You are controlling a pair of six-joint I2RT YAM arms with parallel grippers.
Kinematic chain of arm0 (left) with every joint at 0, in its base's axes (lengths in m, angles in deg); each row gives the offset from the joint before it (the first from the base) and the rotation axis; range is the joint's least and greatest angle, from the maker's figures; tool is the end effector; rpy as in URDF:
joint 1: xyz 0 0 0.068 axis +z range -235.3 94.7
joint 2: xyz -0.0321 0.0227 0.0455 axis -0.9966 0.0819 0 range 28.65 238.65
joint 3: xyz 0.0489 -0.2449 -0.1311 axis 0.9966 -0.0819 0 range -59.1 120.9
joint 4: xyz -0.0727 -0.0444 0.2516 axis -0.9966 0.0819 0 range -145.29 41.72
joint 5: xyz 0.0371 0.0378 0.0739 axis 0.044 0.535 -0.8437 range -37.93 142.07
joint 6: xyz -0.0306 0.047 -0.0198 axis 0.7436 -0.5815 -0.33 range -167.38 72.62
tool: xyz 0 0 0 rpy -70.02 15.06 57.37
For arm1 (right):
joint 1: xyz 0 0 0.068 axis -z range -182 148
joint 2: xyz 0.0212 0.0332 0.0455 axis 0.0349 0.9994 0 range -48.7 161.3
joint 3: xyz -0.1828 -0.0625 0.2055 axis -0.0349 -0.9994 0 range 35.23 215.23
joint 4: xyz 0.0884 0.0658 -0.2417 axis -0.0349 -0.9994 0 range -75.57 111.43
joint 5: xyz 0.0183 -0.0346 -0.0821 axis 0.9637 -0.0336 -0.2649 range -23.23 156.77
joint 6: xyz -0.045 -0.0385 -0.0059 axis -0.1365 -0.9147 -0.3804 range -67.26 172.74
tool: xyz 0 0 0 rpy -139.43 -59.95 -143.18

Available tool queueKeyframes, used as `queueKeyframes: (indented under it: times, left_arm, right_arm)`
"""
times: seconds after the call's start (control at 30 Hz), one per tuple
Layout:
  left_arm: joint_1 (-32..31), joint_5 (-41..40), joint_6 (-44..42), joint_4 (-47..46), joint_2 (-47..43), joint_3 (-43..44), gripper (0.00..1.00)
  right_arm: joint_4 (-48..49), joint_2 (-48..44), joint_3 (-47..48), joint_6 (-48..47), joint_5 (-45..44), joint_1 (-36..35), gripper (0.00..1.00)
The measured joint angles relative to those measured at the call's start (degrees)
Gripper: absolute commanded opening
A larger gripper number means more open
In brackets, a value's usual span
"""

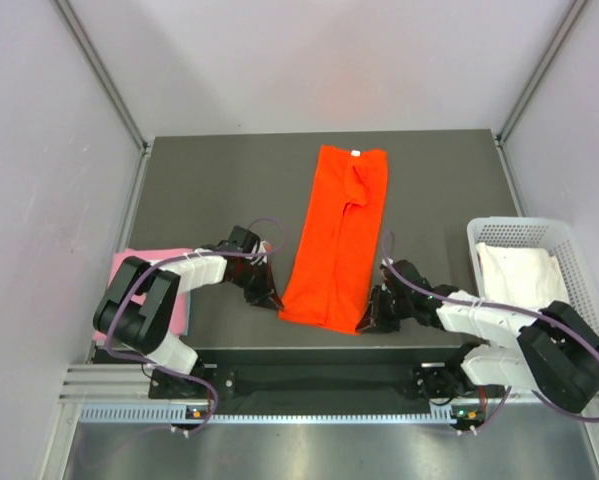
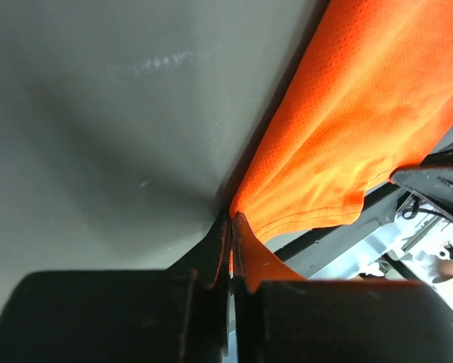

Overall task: Fold and stack the t-shirts
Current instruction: Fold the tshirt

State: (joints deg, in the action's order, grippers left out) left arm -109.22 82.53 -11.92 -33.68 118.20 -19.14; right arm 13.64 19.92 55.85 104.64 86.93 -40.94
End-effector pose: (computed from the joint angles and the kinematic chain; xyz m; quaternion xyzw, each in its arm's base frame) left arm 0.2299 -0.1261 0.1304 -0.0530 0.9514 -0.3032 0.0086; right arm 0.1434 0.1352 0.1280 0.0551 0.9408 0.3237 0.0840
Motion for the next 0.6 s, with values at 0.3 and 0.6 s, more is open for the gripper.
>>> queueKeyframes:
  times: [0.3,0.6]
  left_arm:
    - [-0.9,2.7,3.5,-3.3,-2.5,-4.6,0.0]
    - [-6.1,2.3,11.0,-6.7,-7.9,-10.2,0.29]
  right_arm:
    - [-13.6,-13.0,-0.9,2.8,-10.8,-0.2,0.06]
    - [-14.5,-11.5,-1.4,2.0,-7.1,-0.3,0.35]
